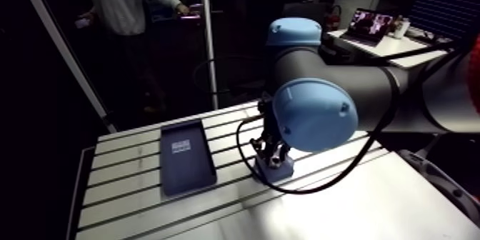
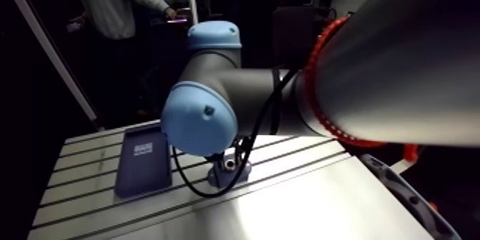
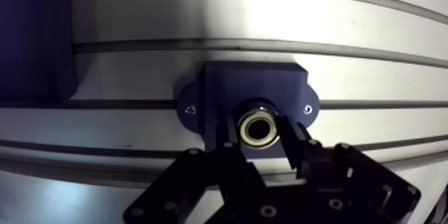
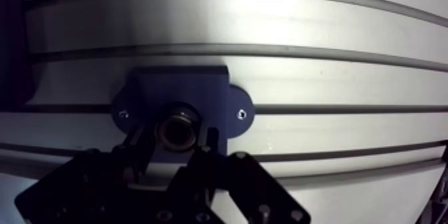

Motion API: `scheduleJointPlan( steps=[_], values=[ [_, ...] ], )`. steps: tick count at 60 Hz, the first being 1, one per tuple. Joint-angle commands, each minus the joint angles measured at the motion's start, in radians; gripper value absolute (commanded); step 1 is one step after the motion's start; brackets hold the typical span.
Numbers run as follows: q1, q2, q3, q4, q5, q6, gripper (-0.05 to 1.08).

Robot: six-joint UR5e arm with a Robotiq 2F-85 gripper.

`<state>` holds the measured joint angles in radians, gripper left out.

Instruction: Pick up the bearing and press it into the housing until flush.

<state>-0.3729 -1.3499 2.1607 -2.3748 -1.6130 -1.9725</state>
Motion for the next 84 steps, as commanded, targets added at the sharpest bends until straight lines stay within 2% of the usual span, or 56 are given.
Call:
scheduleJointPlan(
  steps=[1, 84],
  values=[
    [0.0, 0.004, -0.001, -0.001, 0.0, 0.001, 0.62],
    [0.0, 0.001, 0.0, -0.001, 0.0, 0.002, 0.62]
  ],
)
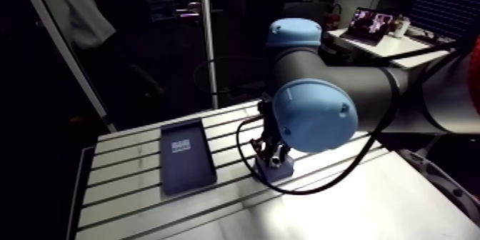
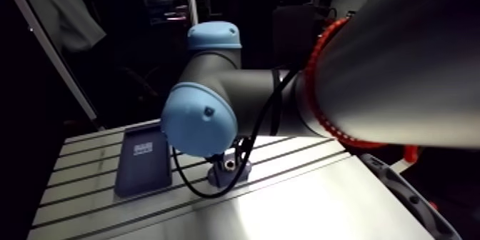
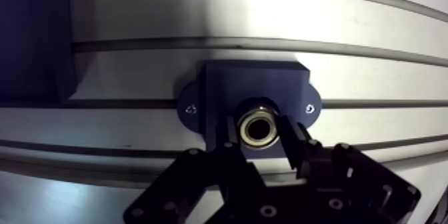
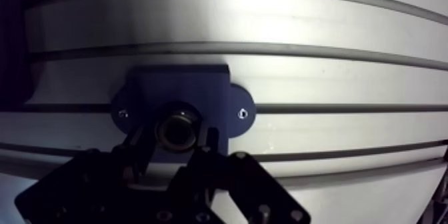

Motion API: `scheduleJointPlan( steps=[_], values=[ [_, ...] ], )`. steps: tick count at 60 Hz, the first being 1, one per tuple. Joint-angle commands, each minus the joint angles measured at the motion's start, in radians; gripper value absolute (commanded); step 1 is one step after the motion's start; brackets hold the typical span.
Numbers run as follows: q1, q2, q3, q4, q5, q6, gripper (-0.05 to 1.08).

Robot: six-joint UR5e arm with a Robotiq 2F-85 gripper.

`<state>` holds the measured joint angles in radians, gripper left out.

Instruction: Pick up the bearing and press it into the housing until flush.

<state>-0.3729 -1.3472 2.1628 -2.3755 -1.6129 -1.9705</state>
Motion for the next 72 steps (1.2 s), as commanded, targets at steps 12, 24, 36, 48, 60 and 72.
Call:
scheduleJointPlan(
  steps=[12, 24, 36, 48, 60, 72],
  values=[
    [0.0, 0.0, -0.002, 0.0, 0.0, 0.001, 0.62],
    [0.0, 0.001, -0.002, 0.0, 0.0, 0.002, 0.62],
    [0.0, 0.001, -0.002, 0.0, 0.0, 0.001, 0.62],
    [0.0, 0.0, -0.005, 0.0, 0.0, 0.0, 0.62],
    [0.0, 0.0, -0.005, 0.0, 0.0, 0.002, 0.62],
    [0.002, 0.0, -0.005, 0.0, 0.0, 0.002, 0.62]
  ],
)
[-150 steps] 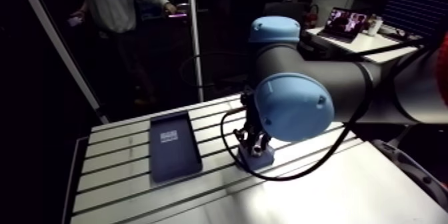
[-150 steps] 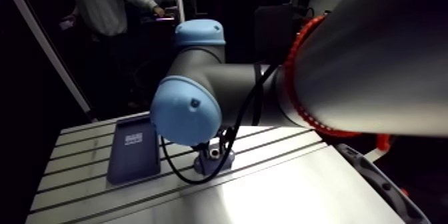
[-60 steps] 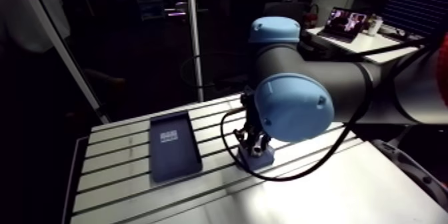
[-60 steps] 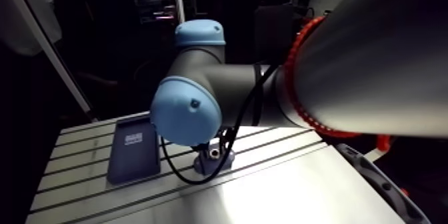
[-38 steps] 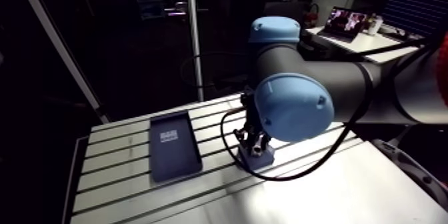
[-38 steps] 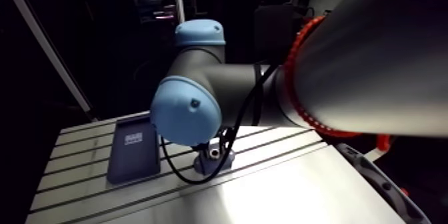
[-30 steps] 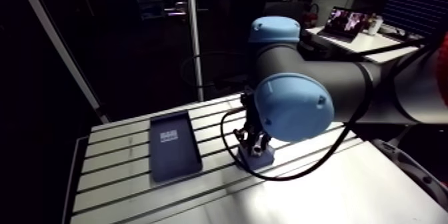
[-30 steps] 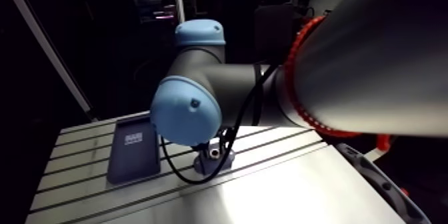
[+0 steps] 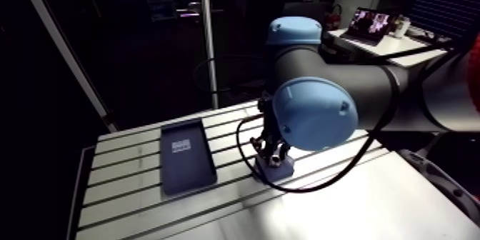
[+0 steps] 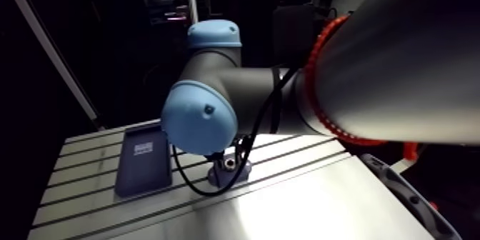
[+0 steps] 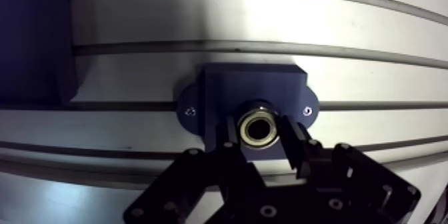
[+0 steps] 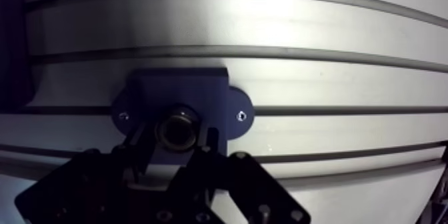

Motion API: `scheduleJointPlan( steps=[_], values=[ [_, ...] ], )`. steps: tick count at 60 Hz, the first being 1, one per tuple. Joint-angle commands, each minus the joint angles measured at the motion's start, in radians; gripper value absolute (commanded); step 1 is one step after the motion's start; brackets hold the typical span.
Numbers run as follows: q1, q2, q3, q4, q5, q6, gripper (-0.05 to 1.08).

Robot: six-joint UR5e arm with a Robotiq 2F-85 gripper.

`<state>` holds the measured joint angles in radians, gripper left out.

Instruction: Pick up the bearing and press it into the housing until flush.

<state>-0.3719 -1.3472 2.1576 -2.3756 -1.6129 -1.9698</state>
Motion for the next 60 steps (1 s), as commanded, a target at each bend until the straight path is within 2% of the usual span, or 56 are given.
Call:
scheduleJointPlan(
  steps=[1, 60],
  values=[
    [0.001, 0.001, 0.0, 0.0, 0.001, 0.001, 0.62],
    [0.001, 0.001, 0.002, 0.0, 0.0, -0.001, 0.62]
  ],
)
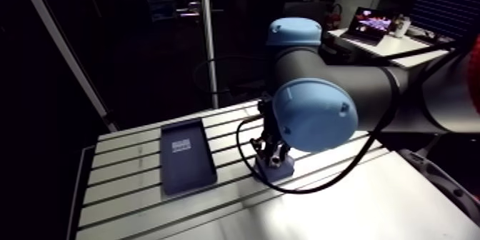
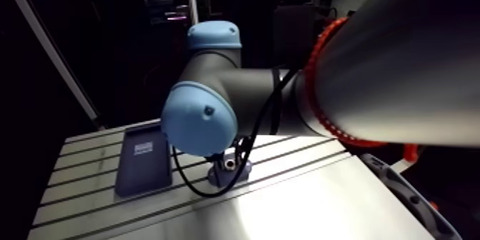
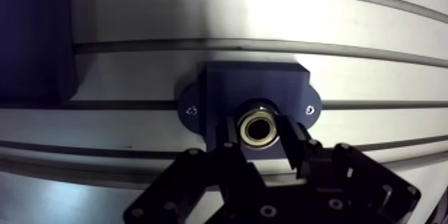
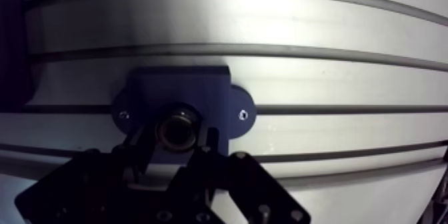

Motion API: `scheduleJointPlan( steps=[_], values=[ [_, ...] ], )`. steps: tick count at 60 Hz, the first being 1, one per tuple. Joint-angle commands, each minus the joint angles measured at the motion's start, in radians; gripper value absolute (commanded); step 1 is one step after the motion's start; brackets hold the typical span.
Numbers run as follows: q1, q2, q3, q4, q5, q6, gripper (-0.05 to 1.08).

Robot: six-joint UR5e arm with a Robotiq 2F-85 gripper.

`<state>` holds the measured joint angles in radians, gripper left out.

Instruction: Pick up the bearing and press it into the housing until flush.

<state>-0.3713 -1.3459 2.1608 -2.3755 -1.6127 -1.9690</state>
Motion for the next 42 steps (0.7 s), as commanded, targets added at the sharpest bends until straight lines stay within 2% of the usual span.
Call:
scheduleJointPlan(
  steps=[1, 42],
  values=[
    [0.0, 0.0, -0.002, 0.0, 0.0, -0.002, 0.62],
    [0.0, 0.001, 0.0, 0.0, 0.0, 0.001, 0.62]
  ],
)
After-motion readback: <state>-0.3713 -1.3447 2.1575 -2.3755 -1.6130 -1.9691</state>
